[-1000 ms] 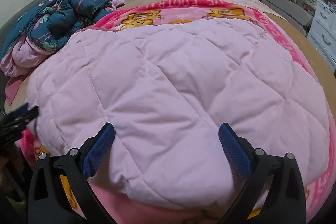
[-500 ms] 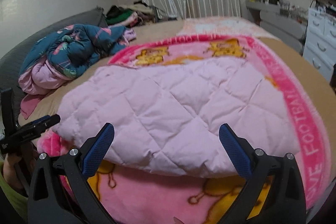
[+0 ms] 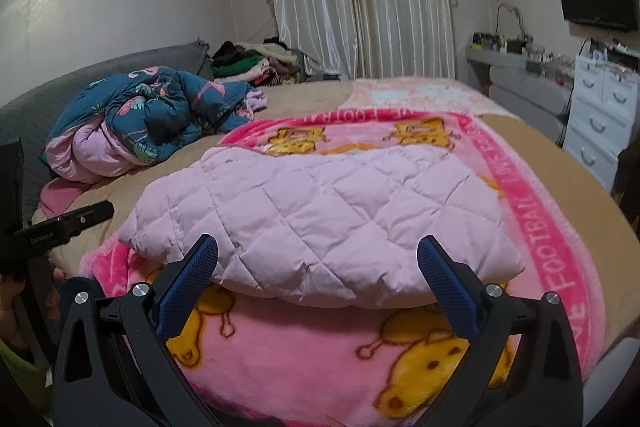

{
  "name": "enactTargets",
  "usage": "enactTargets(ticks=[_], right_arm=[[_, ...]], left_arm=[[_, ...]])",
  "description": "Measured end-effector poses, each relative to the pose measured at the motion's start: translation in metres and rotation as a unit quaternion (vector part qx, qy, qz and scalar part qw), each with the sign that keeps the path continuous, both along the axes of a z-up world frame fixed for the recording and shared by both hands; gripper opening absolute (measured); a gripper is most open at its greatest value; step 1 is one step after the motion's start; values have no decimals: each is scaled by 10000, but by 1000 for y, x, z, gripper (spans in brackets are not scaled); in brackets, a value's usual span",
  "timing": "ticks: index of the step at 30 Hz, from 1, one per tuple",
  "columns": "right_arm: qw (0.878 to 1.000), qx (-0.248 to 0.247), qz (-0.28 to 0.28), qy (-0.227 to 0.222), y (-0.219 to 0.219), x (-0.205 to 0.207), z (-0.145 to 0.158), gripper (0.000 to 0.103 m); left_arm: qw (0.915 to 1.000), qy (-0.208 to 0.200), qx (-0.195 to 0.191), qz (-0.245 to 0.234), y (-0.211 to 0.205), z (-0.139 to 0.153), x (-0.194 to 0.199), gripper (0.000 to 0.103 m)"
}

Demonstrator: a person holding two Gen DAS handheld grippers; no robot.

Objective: Fold large clothes

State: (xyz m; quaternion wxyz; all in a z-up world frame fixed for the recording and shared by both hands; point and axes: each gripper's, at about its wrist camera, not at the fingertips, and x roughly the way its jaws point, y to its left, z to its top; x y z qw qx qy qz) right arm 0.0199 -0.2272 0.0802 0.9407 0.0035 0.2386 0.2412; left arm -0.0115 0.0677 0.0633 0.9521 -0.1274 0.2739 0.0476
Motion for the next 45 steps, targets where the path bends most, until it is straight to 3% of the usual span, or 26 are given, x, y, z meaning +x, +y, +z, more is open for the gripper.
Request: enactTargets(ticks=[10,15,20,45], right_arm=[[9994,-85,156,-298,6,-35,-7,99],[9996,-230,140,-60,11,-40,-23,99],[9992,-150,122,337,16,-32,-37,99],[9994,-233,48,265,12,-31,-35,99]], left_arm=[[9999,-67,54,-130,-19,-13,-22,94],[9995,84,287,-54,-30,-27,-27,94],[9998,57,189,-90,-33,-31,-30,94],[9996,-74,245,-140,-38,-24,-33,94]])
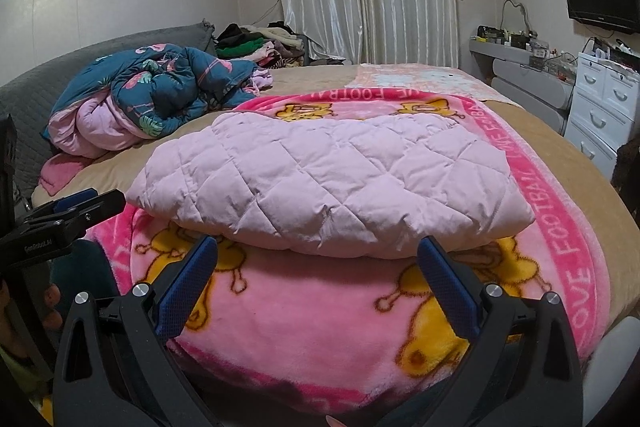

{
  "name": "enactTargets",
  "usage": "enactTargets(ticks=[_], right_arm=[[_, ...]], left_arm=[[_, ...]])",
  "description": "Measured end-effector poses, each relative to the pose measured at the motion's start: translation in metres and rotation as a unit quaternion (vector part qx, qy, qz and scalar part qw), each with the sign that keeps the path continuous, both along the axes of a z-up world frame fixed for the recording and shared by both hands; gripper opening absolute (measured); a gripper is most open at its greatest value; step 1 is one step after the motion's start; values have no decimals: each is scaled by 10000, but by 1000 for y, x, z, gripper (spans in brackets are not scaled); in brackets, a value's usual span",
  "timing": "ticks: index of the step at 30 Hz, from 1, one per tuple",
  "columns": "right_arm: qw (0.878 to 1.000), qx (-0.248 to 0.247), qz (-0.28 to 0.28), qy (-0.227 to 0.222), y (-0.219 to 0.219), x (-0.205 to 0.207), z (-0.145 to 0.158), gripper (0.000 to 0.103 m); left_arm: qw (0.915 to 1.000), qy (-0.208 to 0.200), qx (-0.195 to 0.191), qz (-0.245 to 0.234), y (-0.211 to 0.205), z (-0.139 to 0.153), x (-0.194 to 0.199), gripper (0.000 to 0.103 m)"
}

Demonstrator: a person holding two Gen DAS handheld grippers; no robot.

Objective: Fold large clothes

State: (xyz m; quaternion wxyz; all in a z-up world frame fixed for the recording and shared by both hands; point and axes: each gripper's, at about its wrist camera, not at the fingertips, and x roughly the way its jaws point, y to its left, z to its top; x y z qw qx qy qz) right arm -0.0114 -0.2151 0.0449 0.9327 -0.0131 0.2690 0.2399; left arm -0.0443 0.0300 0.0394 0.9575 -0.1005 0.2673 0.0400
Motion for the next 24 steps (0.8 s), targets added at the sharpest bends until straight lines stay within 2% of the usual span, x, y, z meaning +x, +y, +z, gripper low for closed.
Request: enactTargets(ticks=[24], right_arm=[[10000,-16,0,24,-2,0,-2,99]], left_arm=[[10000,-42,52,20,0,4,-2,94]])
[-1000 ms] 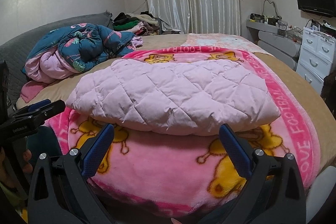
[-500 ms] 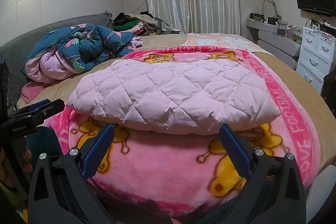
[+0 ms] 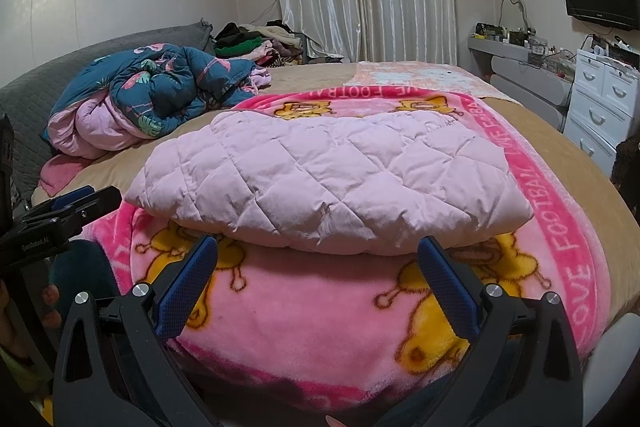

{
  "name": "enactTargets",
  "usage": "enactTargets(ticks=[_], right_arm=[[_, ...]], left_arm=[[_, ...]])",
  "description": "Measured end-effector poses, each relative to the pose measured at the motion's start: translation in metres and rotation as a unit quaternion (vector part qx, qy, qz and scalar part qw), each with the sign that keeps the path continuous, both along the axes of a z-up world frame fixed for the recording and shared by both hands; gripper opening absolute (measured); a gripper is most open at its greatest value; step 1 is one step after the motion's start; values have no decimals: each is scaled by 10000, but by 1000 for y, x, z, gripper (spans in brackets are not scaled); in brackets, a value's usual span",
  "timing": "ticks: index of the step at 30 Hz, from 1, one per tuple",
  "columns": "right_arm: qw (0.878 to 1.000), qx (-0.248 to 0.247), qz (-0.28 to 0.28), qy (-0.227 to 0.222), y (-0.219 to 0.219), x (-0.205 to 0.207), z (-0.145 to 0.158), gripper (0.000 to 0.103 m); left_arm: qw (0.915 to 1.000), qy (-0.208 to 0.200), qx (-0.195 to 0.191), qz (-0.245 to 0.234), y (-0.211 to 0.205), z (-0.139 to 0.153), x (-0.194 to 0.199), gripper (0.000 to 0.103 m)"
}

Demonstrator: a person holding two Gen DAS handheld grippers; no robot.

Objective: Fold large clothes

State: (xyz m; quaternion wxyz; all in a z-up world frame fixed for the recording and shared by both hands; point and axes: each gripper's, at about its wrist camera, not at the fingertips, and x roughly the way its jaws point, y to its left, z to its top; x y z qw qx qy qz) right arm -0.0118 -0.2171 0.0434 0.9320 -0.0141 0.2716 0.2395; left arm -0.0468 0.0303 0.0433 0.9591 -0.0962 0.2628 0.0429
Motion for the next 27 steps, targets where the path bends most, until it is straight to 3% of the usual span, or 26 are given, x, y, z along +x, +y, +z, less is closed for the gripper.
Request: enactTargets(ticks=[27], right_arm=[[10000,13,16,11,0,-4,-4,99]], left_arm=[[9999,-34,61,81,1,2,-6,94]])
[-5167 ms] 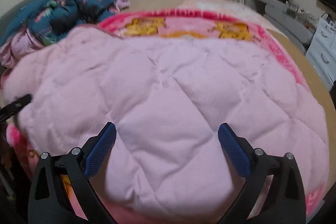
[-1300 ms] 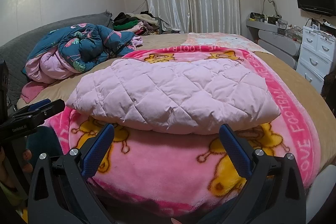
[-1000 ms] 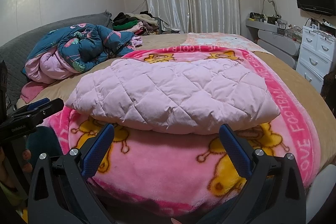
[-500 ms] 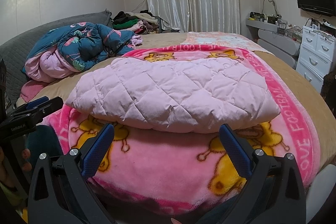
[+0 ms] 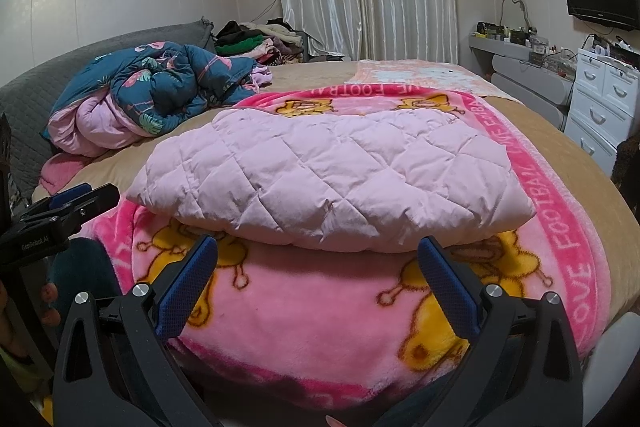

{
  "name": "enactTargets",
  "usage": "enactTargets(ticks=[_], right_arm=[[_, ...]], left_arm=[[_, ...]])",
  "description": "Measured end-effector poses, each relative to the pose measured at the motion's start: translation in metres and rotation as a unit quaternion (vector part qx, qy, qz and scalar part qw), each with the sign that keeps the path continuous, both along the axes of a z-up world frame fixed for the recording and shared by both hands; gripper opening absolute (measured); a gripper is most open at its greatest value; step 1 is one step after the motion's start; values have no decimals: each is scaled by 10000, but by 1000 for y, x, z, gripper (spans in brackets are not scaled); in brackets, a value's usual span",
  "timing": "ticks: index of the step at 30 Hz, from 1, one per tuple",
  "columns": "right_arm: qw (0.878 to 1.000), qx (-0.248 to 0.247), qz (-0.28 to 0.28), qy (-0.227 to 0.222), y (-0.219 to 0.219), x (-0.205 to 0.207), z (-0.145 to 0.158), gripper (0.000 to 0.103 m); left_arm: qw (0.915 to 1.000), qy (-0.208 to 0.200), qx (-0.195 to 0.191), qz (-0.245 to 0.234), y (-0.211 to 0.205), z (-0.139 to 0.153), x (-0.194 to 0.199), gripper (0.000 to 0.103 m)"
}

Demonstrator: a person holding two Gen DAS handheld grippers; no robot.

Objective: Fold large clothes

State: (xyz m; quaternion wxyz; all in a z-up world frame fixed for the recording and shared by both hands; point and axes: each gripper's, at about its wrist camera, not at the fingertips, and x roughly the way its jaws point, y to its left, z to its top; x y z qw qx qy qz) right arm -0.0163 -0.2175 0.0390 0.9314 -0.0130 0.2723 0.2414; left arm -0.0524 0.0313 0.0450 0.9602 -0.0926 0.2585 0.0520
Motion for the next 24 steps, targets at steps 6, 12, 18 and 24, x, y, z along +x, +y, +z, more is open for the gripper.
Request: enactTargets(ticks=[6,12,18,24], right_arm=[[10000,-2,4,7,0,0,0,99],[10000,-3,1,13,0,0,0,99],[10000,-20,-2,10,1,1,0,99],[10000,-33,-10,29,1,1,-2,99]], left_arm=[[10000,-2,38,-4,1,0,-1,94],[10000,-1,45,5,0,0,-1,94],[10000,9,38,21,2,-1,-1,94],[10000,22,6,-21,4,-3,0,94]])
